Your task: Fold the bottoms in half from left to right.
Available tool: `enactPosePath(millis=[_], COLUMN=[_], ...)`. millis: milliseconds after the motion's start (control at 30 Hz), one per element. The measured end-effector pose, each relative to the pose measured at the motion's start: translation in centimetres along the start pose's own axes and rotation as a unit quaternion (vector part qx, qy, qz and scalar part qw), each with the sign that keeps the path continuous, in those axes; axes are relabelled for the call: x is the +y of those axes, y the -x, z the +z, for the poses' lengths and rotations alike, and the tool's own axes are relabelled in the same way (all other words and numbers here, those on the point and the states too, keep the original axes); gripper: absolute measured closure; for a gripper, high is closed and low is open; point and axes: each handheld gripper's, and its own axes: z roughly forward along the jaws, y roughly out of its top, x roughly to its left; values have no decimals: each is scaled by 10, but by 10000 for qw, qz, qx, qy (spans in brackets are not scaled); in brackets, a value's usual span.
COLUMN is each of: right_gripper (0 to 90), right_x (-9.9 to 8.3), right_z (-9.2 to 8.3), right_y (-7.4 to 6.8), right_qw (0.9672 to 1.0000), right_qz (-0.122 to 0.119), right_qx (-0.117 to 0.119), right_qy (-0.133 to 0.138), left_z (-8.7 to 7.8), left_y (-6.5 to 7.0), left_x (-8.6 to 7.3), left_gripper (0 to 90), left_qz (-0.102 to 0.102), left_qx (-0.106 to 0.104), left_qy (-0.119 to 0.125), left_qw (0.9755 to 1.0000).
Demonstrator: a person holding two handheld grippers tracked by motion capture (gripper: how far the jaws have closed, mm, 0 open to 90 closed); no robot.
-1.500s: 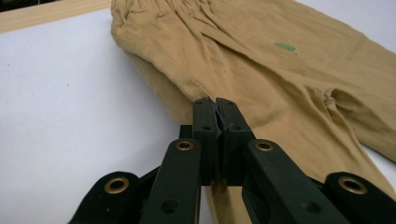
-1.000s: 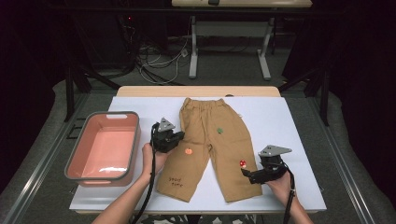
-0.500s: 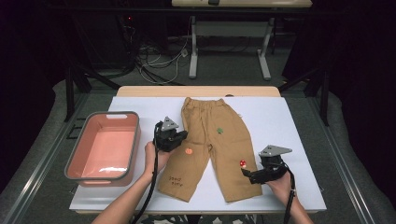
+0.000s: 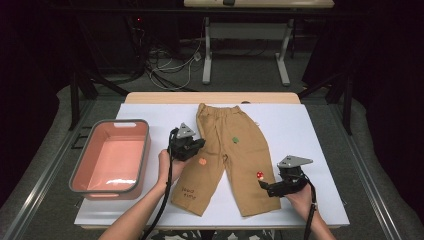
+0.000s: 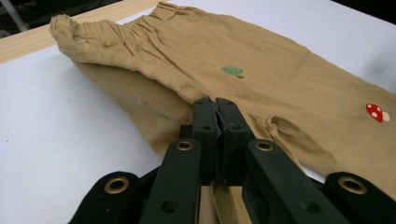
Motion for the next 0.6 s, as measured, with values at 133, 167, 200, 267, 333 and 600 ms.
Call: enactPosePath(millis=[133,167,200,267,333,600], right_gripper=[8,8,9,9,9,9], right_x=[0,0,0,0,0,0], right_z=[1,0,0,1,1,0], right_y=[-1,-1,-1,0,0,0], right_qw=[10000,10000,10000,10000,10000,10000], right_qz=[-6,-13,-6,-16,-2,-24], right_qx=[30,26,25,13,-19,-4], right_qy=[-8,-22,-24,-3,-14,-26], left_z=[2,2,3,4,5,10], left_y=[3,3,3,4,5,9], left_x=[3,3,4,6,7,12], left_gripper=[872,872,872,871,871,871], left_qz=[17,52,52,56,58,117], left_qx=[-33,-31,-68,-93,-108,-178], left_qy=[28,6,-8,-28,-2,-19], left_qw=[10000,10000,10000,9999,9999,9998])
